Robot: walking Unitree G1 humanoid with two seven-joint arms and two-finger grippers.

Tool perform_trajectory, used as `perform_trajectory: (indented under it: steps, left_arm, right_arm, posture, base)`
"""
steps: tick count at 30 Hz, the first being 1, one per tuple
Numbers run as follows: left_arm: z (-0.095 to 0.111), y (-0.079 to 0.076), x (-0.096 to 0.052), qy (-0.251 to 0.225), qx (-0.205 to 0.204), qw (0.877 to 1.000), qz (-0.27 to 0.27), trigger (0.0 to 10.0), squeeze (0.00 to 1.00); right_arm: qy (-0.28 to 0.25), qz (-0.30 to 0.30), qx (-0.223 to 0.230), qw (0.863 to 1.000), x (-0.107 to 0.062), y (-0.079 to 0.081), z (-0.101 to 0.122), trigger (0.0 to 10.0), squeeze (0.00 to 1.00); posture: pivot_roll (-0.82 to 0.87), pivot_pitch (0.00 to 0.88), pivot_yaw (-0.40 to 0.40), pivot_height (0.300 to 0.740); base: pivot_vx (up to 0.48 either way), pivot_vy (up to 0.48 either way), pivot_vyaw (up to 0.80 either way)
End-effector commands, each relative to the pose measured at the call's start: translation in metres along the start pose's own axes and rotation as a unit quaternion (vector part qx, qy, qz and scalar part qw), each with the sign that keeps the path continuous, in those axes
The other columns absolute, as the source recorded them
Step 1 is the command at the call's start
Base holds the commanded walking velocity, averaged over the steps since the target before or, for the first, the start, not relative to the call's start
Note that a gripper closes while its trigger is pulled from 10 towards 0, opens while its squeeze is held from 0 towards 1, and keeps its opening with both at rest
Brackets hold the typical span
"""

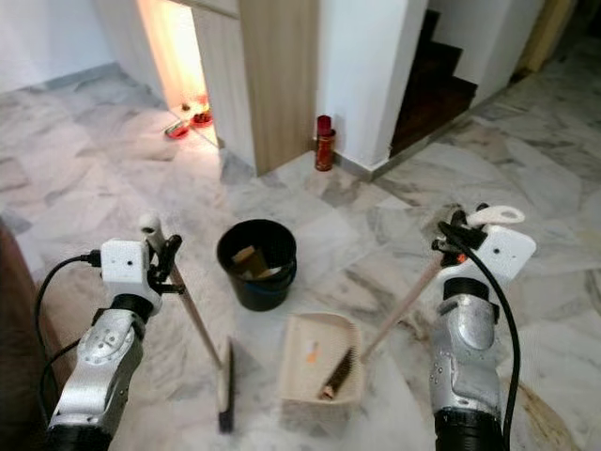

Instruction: Sweep floor

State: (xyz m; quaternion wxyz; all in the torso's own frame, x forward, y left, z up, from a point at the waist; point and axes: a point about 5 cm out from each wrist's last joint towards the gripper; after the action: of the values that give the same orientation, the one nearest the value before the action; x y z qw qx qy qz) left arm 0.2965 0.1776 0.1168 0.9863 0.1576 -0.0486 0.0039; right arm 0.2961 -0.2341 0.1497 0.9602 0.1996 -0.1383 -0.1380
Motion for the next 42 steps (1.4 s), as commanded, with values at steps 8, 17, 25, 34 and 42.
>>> perform_trajectory:
  steps: [8, 17, 25, 34, 42]
  left_arm:
    - [0.01, -0.002, 0.007, -0.019, 0.004, 1.0, -0.004, 10.0, 0.0]
    - [0.01, -0.003, 0.008, -0.019, 0.008, 1.0, -0.002, 10.0, 0.0]
    - [0.01, -0.004, 0.01, -0.019, 0.009, 1.0, -0.004, 10.0, 0.0]
    - [0.011, -0.004, 0.009, -0.024, 0.009, 1.0, -0.002, 10.0, 0.0]
    - [0.009, -0.004, 0.006, -0.019, 0.012, 1.0, -0.001, 10.0, 0.0]
  right_arm:
    - [-0.063, -0.036, 0.024, 0.997, -0.006, -0.003, 0.032, 10.0, 0.0]
    - [-0.074, -0.033, 0.017, 0.997, -0.02, 0.0, 0.046, 10.0, 0.0]
    - [-0.073, 0.05, 0.009, 0.996, -0.021, 0.035, 0.059, 10.0, 0.0]
    - [0.005, 0.121, 0.042, 0.992, -0.012, 0.077, 0.03, 10.0, 0.0]
    - [0.004, 0.139, 0.056, 0.989, 0.002, 0.09, 0.027, 10.0, 0.0]
  posture:
    - [-0.01, 0.0, 0.012, 0.74]
    - [-0.01, 0.0, 0.011, 0.74]
    - [-0.02, 0.0, 0.013, 0.74]
    - [0.01, 0.0, -0.004, 0.74]
    - [0.02, 0.0, -0.01, 0.74]
  base:
    - [0.0, 0.313, 0.0]
    - [0.0, 0.029, 0.0]
    - [0.0, 0.0, 0.0]
    - [0.0, 0.0, 0.0]
    - [0.0, 0.0, 0.0]
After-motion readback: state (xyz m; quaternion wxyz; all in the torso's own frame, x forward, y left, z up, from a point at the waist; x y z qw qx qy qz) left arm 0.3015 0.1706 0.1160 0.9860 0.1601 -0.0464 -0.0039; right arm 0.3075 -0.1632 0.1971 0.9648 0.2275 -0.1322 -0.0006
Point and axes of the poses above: a point about 5 cm out from each wrist's last joint towards the gripper, its own x axis pointing out of the wrist towards the gripper, its own z axis along the axis of the wrist's last joint, y = z × x, and after that the axes turned 15 degrees about x, right-handed
